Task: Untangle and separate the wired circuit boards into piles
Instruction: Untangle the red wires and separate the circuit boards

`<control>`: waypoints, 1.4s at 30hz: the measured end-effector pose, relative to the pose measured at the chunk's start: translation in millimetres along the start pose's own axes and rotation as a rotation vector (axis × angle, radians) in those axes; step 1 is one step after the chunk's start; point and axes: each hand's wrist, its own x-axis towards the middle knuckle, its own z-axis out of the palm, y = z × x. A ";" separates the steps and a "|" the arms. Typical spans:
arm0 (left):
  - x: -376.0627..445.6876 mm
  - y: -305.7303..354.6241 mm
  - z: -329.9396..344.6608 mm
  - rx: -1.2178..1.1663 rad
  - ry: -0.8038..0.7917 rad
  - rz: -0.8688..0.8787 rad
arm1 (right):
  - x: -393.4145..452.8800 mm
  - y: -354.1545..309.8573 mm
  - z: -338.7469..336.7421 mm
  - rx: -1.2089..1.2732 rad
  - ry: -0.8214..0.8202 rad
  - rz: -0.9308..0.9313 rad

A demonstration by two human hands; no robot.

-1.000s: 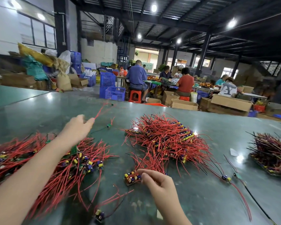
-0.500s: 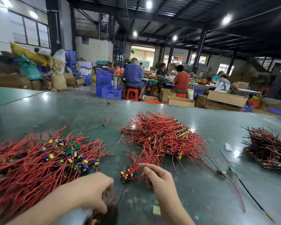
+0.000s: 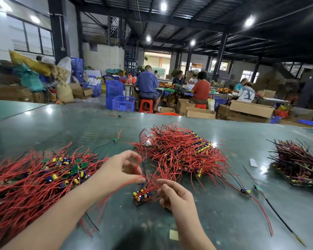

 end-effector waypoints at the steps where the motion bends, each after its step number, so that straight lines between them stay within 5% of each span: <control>1: 1.5 0.1 7.4 -0.090 0.013 0.028 | 0.3 -0.6 0.3 0.009 -0.004 -0.013; 7: 5.1 -13.2 41.1 -0.211 0.156 0.106 | -0.7 4.8 2.0 -0.128 -0.103 -0.169; 13: -0.2 -25.9 62.6 -0.481 0.256 0.060 | 2.9 7.7 -4.2 -0.279 0.186 -0.333; 18: -2.6 -32.0 81.2 -0.461 0.384 -0.004 | 5.5 5.2 -5.3 -0.053 0.235 -0.181; 25: -8.9 -31.5 92.4 -0.868 0.461 -0.156 | 8.8 10.0 -5.0 -0.054 0.285 -0.180; 30: -14.3 -27.6 98.8 -1.275 0.484 -0.258 | 9.3 15.1 2.6 0.457 0.340 0.016; 42: -14.7 -31.1 86.6 -1.264 0.454 -0.258 | 19.3 10.1 -13.0 0.572 0.392 0.142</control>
